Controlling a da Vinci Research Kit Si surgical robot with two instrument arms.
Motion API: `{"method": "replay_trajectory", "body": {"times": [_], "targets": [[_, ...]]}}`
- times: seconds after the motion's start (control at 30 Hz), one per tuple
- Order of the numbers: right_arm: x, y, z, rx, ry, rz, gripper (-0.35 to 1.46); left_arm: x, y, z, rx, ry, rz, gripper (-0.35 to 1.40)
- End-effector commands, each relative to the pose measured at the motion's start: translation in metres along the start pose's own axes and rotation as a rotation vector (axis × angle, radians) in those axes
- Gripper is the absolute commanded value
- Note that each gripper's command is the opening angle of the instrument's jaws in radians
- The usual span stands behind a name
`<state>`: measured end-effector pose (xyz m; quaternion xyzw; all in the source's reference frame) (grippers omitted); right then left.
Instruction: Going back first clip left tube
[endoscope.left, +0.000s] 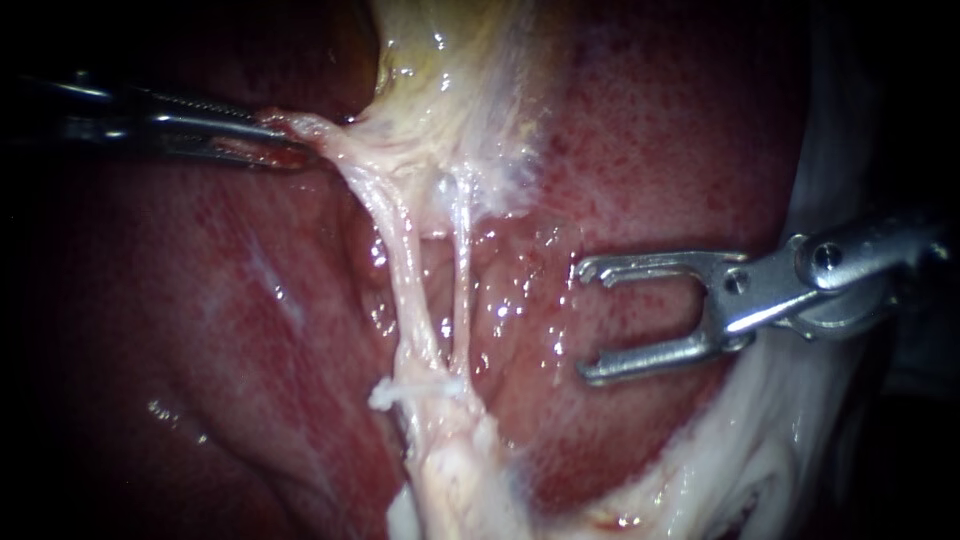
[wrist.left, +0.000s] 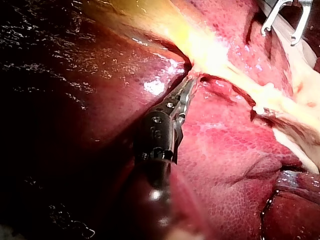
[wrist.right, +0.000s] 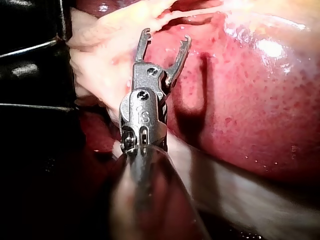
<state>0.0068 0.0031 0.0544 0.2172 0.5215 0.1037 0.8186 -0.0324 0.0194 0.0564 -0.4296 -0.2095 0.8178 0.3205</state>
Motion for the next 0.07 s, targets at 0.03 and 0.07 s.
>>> {"method": "replay_trajectory", "body": {"times": [0.03, 0.07], "targets": [[0.0000, 0.0000, 0.0000, 0.000, 0.000, 0.000, 0.50, 0.0000, 0.0000, 0.0000, 0.001, 0.000, 0.000, -0.35], [0.0000, 0.0000, 0.0000, -0.001, 0.000, 0.000, 0.50, 0.0000, 0.0000, -0.0001, 0.000, 0.000, 0.000, -0.35]]}}
